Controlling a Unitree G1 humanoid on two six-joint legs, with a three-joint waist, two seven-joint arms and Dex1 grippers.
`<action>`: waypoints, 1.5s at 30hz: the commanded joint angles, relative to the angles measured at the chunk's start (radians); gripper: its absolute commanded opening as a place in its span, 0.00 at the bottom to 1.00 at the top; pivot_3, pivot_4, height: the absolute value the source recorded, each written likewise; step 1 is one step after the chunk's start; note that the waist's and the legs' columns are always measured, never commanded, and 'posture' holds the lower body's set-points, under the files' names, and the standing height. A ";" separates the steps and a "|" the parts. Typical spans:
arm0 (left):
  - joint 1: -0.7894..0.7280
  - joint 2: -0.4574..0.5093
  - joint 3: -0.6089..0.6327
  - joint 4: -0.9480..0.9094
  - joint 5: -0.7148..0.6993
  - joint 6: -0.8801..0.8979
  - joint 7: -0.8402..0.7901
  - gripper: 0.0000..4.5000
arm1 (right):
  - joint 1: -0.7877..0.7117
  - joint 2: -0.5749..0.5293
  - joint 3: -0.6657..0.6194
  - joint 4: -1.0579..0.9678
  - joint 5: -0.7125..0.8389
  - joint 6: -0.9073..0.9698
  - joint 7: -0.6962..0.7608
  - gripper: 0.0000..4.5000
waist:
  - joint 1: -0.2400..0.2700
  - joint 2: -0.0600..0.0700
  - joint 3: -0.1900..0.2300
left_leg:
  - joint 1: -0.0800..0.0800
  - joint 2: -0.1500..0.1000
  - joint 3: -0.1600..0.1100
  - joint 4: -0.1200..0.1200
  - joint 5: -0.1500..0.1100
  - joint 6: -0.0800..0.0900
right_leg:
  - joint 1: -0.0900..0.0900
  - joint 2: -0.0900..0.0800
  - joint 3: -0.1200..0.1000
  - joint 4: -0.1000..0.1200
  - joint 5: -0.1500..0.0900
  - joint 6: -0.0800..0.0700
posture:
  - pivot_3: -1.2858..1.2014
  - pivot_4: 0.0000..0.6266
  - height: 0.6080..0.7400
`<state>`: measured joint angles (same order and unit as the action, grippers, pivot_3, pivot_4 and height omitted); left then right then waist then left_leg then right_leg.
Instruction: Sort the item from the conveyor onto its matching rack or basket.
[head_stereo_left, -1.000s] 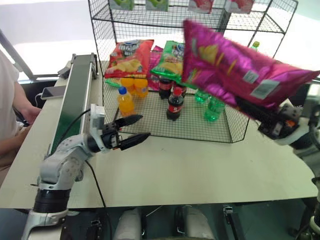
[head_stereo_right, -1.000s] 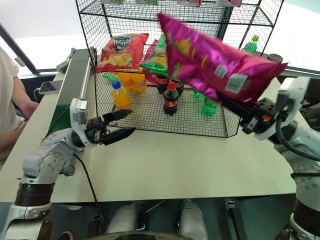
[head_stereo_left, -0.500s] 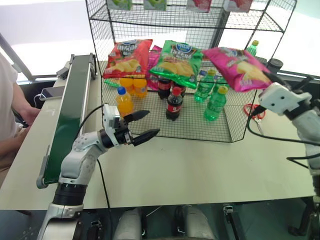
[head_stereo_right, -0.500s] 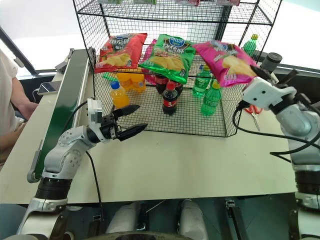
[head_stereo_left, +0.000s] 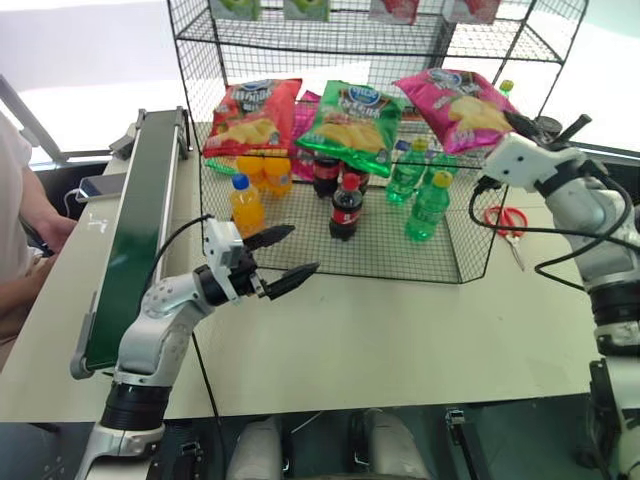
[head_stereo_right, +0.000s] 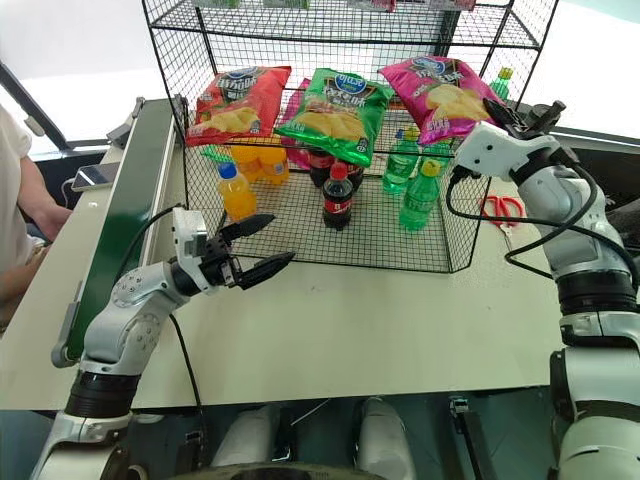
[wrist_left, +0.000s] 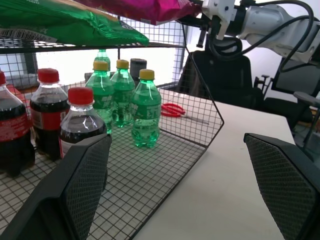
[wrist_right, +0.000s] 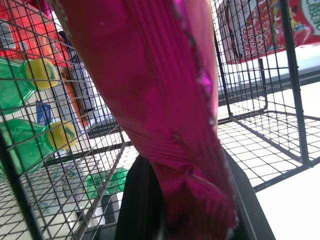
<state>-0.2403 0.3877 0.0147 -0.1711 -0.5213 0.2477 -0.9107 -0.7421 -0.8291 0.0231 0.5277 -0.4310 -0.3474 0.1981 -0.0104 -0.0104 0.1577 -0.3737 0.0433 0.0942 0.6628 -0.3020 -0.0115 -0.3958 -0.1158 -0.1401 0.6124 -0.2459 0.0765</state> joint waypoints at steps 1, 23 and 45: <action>-0.001 -0.006 0.014 -0.052 -0.008 -0.026 0.018 1.00 | -0.039 -0.008 -0.024 0.031 0.041 0.015 0.015 0.29 | 0.000 0.000 0.000 | 0.000 0.000 0.000 0.000 0.000 0.000 | 0.000 0.000 0.000 0.000 0.000 0.000 | 0.52 0.24 1.00; -0.039 -0.053 0.014 -0.043 -0.052 -0.051 0.031 1.00 | 0.157 -0.127 -0.146 -0.349 0.389 0.168 0.450 0.99 | 0.000 0.000 0.000 | 0.000 0.000 -0.001 0.000 -0.001 0.001 | 0.000 -0.001 -0.001 0.000 0.000 0.000 | 0.52 0.24 1.00; 0.026 0.234 0.171 -0.088 0.010 0.011 0.025 1.00 | 0.706 0.025 -0.376 -1.109 1.250 0.766 0.610 0.99 | 0.006 0.000 0.000 | -0.001 0.001 -0.006 -0.001 -0.006 0.010 | 0.001 0.000 -0.003 -0.002 0.001 -0.001 | 0.52 0.24 1.00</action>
<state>-0.2271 0.6098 0.1507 -0.2176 -0.4914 0.2572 -0.8772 -0.0738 -0.8042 -0.3249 -0.5143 0.8017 0.4110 0.7961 -0.0043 -0.0105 0.1577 -0.3747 0.0439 0.0887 0.6624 -0.3079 -0.0017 -0.3943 -0.1169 -0.1434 0.6106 -0.2454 0.0755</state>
